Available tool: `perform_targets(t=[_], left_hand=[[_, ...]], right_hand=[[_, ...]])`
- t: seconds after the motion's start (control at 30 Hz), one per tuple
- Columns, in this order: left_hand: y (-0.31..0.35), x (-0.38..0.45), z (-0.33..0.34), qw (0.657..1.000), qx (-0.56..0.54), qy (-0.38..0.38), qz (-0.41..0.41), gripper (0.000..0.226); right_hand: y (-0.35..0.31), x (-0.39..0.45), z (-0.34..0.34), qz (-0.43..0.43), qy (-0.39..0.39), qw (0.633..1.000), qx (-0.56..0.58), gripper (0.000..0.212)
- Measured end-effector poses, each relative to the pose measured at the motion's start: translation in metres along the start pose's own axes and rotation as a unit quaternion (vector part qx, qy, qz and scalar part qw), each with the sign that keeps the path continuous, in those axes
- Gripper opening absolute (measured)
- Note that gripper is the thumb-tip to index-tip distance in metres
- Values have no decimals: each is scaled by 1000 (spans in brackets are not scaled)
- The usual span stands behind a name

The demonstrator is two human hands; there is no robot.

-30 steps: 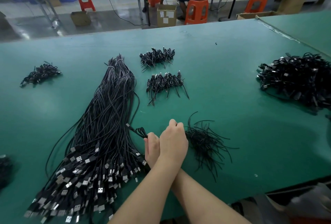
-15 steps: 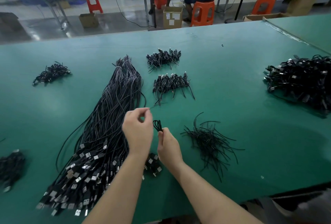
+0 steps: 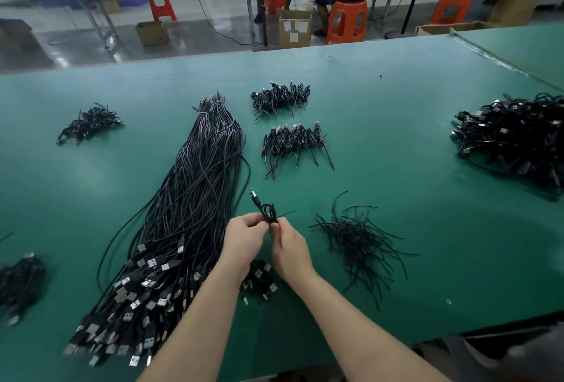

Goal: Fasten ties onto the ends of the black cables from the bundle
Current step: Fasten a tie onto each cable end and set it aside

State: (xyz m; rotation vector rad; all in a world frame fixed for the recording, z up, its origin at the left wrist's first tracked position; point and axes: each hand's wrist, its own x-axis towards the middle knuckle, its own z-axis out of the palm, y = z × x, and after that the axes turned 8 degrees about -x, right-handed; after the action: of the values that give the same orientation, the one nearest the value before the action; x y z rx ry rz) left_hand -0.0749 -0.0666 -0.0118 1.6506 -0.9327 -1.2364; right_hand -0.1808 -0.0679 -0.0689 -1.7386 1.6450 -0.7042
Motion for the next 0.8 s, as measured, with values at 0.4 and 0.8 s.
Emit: perform_targets(t=[0.4, 0.8], left_hand=[[-9, 1, -3, 998, 12, 19, 54, 32], [-8, 0, -9, 998, -44, -13, 33, 12]], right_hand=[[0, 4, 2, 6, -9, 1000, -21, 33], [0, 5, -1, 10, -21, 1000, -1, 33]])
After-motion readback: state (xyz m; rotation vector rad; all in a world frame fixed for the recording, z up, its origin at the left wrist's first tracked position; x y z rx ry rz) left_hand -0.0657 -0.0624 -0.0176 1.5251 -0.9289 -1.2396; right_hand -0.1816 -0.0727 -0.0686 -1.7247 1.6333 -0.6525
